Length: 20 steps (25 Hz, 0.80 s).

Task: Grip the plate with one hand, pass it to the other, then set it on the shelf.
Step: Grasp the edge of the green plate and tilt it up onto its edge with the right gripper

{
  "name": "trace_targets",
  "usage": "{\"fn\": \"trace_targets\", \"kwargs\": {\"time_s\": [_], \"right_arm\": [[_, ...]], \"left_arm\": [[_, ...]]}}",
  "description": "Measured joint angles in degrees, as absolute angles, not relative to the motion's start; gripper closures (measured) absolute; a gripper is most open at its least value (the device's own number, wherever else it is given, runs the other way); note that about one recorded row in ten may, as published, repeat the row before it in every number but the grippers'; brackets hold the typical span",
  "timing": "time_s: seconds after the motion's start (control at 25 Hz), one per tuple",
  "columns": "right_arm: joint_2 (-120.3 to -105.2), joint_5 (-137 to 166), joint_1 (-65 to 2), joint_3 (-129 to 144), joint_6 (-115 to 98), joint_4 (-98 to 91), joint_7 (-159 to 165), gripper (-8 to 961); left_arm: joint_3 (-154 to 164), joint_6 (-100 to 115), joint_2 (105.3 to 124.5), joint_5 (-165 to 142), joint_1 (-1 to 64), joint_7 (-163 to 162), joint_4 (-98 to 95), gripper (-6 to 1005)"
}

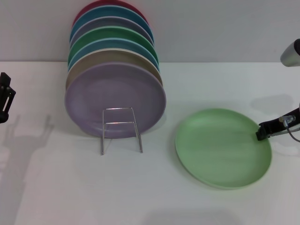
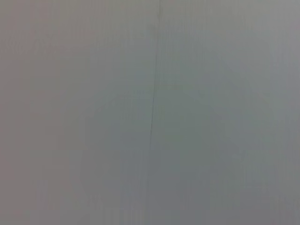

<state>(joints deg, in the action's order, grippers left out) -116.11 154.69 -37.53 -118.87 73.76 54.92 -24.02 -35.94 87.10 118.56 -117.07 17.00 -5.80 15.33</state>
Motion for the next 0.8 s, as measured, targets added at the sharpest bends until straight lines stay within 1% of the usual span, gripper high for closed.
{"fn": "trace_targets", "kwargs": {"time_s": [0.2, 0.28, 0.32, 0.36, 0.4, 0.44, 0.52, 0.8], "right_arm": [[-116.23, 154.4, -36.8, -119.0, 73.4, 56.5, -24.9, 922], [-116.62, 154.4, -36.1, -119.1, 73.1, 58.6, -25.4, 923], [-117.17, 154.3, -35.1, -119.4, 73.0, 61.5, -26.0, 924], [-117.17, 154.3, -35.1, -119.4, 73.0, 61.5, -26.0, 924], [-117.71, 154.2, -34.1, -119.5, 73.0, 64.8, -26.4, 925], [-117.71, 154.2, -34.1, -119.5, 73.0, 64.8, -26.4, 925], [-118.45, 153.8, -32.8, -119.4, 73.1, 69.3, -27.0, 926], [-118.87, 153.3, -30.2, -118.3, 72.0, 76.6, -28.3, 933]], "left_arm": [[-35.9, 87.2, 118.56, -117.1, 17.0, -5.8, 15.2, 169], [-35.9, 87.2, 118.56, -117.1, 17.0, -5.8, 15.2, 169], [-35.9, 87.2, 118.56, -117.1, 17.0, -5.8, 15.1, 169], [-35.9, 87.2, 118.56, -117.1, 17.0, -5.8, 15.1, 169], [-35.9, 87.2, 118.56, -117.1, 17.0, -5.8, 15.1, 169], [-35.9, 87.2, 118.56, -117.1, 17.1, -5.8, 15.1, 169], [-35.9, 87.2, 118.56, -117.1, 17.1, -5.8, 15.0, 169], [-36.0, 87.2, 118.56, -117.1, 17.1, -5.8, 15.2, 170]]}}
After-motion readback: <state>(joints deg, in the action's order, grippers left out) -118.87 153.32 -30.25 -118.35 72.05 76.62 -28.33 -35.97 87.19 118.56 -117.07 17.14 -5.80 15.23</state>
